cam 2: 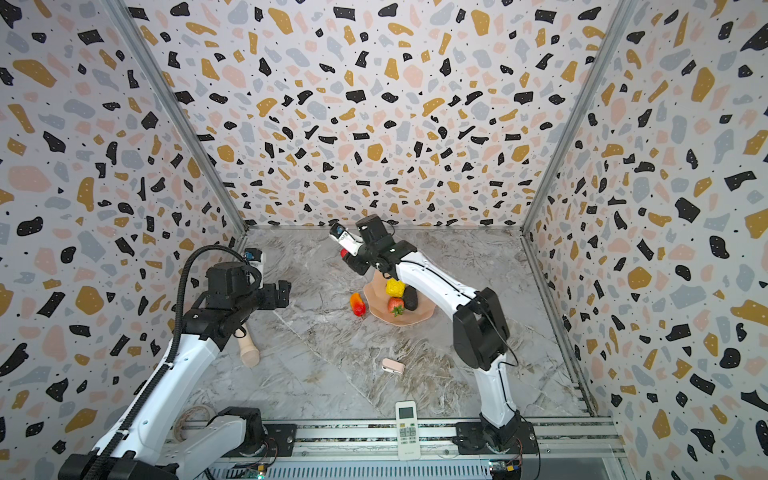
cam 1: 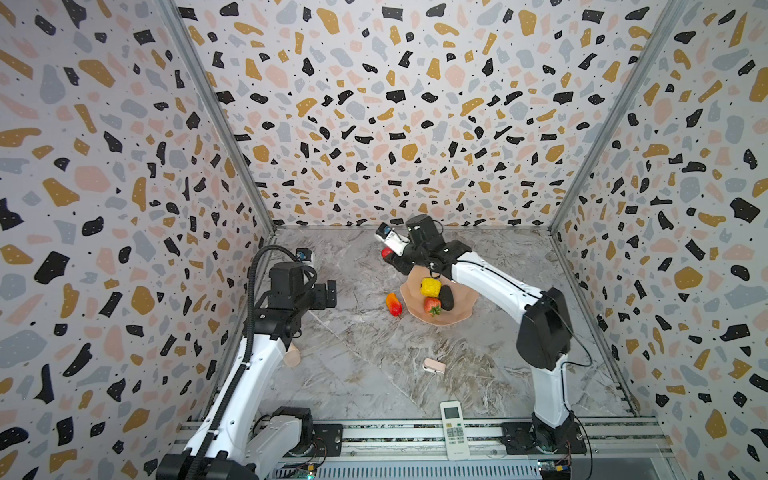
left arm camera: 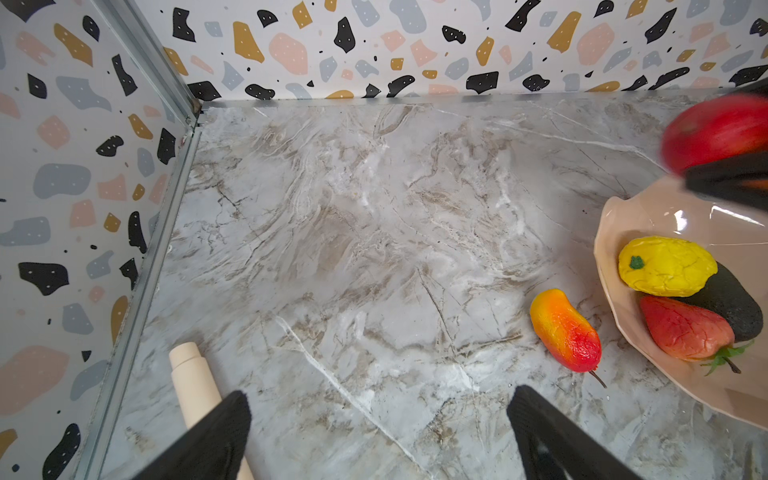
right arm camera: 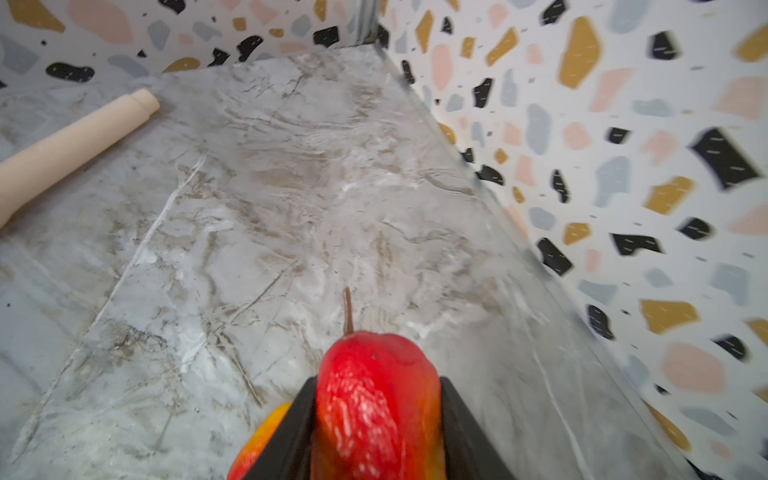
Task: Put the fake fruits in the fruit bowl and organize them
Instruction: 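Move the right gripper to the mango farther from the robot and grasp it, then carry the mango with the right gripper into the bowl and release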
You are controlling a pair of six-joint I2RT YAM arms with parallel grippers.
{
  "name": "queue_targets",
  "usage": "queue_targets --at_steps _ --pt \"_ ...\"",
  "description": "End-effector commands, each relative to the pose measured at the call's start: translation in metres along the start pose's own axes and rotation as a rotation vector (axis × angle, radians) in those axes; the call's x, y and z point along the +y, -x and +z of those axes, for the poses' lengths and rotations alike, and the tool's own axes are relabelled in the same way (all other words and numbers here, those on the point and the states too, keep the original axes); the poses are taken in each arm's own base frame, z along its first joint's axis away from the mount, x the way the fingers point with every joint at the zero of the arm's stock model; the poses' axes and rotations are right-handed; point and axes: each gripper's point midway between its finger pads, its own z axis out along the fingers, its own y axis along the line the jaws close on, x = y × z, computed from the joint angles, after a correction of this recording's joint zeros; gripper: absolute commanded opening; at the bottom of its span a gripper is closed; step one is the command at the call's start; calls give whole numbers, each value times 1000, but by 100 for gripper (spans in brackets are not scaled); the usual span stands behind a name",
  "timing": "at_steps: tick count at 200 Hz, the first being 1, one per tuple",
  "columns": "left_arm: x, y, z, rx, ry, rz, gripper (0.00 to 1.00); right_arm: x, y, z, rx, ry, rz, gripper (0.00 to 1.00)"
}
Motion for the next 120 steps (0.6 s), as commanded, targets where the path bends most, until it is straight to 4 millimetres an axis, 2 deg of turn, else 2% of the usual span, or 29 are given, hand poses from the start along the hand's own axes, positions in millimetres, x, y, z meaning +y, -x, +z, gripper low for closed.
queue_targets --at_steps 1,8,27,57,85,120 --pt "0 6 -2 -33 -6 7 99 -49 -30 -33 51 -171 186 4" --pt "0 5 -2 -32 -7 6 99 -61 -44 -43 75 -206 262 0" --pt "0 5 -2 -31 -5 7 100 -86 -86 -66 149 -275 435 0" --pt "-1 5 -1 -26 -8 7 100 -94 -129 -88 202 -334 576 0" --pt "-1 5 -1 -27 -10 6 100 -88 -161 -82 266 -332 635 0" --pt "-1 5 0 -25 -11 6 100 -76 -187 -66 323 -290 681 0"
